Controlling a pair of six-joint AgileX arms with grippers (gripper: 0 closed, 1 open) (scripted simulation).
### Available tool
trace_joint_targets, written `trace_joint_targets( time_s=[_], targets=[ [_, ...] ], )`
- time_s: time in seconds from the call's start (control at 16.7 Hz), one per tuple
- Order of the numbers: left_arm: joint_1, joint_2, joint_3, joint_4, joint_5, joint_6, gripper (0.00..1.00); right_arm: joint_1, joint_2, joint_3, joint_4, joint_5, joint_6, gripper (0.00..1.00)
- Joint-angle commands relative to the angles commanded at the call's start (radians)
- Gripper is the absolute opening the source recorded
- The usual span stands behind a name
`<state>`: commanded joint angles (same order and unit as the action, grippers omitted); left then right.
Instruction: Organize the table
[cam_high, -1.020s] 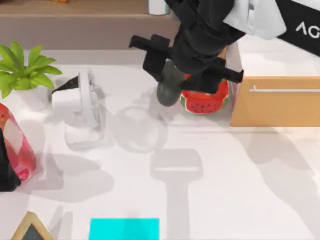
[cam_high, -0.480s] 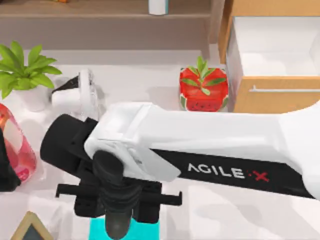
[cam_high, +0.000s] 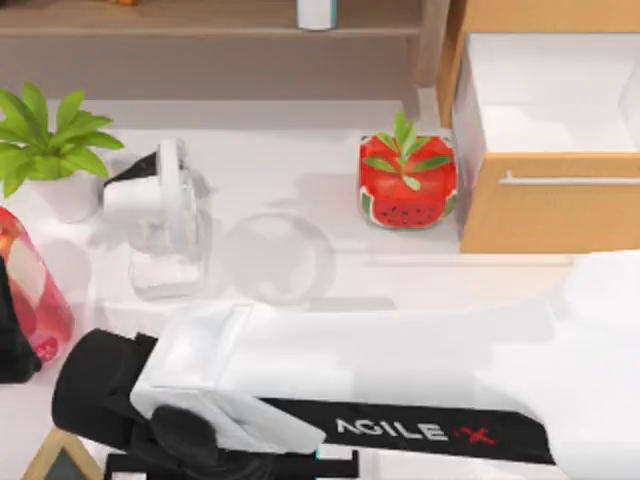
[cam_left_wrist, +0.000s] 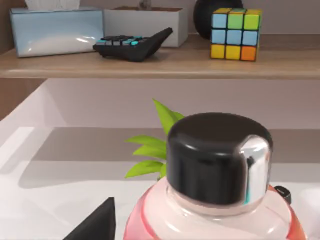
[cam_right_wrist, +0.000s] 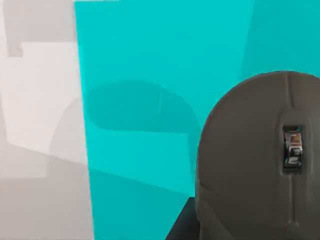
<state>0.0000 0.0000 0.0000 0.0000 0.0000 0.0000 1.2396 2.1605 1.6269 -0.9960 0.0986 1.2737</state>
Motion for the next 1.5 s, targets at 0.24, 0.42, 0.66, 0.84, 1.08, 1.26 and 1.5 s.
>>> trace_joint_targets(
  time_s=[0.24, 0.42, 0.66, 0.84, 1.08, 1.26, 1.5],
  targets=[
    [0.0, 0.0, 0.0, 0.0, 0.0, 0.0, 1.0, -0.004, -0.004, 0.002, 0.0, -0.002, 0.001, 0.0],
    [0.0, 0.0, 0.0, 0.0, 0.0, 0.0, 1.0, -0.005, -0.007, 0.005, -0.004, -0.001, 0.002, 0.0],
    [0.0, 0.0, 0.0, 0.0, 0.0, 0.0, 1.0, -0.008, -0.017, 0.01, -0.011, 0.003, 0.003, 0.0],
    [0.0, 0.0, 0.0, 0.0, 0.0, 0.0, 1.0, -0.009, -0.026, 0.014, -0.016, 0.005, 0.003, 0.0],
    [0.0, 0.0, 0.0, 0.0, 0.0, 0.0, 1.0, -0.009, -0.039, 0.018, -0.017, 0.008, 0.003, 0.0],
    [0.0, 0.0, 0.0, 0.0, 0.0, 0.0, 1.0, -0.007, -0.045, 0.021, -0.014, 0.009, 0.004, 0.0],
    [0.0, 0.0, 0.0, 0.0, 0.0, 0.0, 1.0, -0.006, -0.046, 0.022, -0.004, 0.009, 0.003, 0.0]
  ],
)
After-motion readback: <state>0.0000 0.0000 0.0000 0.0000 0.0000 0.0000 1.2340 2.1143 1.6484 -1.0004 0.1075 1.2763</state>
